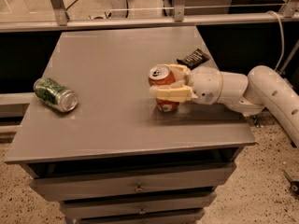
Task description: Place coke can upright
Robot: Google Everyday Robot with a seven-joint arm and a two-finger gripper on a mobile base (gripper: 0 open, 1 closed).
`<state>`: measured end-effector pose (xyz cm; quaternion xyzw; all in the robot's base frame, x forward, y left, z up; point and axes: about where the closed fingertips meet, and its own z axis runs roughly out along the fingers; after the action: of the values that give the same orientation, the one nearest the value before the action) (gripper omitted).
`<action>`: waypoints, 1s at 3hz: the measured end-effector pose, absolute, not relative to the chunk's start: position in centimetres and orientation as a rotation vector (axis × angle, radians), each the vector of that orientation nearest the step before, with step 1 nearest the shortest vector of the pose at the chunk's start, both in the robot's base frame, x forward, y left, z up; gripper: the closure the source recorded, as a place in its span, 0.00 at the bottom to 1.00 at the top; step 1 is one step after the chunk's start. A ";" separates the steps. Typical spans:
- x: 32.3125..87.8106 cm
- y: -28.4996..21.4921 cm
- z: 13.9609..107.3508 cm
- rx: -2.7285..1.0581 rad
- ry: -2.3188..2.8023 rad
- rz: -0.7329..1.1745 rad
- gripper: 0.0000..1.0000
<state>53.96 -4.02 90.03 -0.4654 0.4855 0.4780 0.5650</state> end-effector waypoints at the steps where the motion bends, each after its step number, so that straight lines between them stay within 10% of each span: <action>1: 53.7 -4.5 89.1 -1.098 1.175 1.127 0.14; 3: 53.4 -8.0 88.5 -1.161 1.284 1.051 0.00</action>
Offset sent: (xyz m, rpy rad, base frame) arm -0.0063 -0.0432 -0.0251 -0.1257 0.0658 -0.0498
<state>53.41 -7.99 88.48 -0.4864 0.5376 0.4403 0.5297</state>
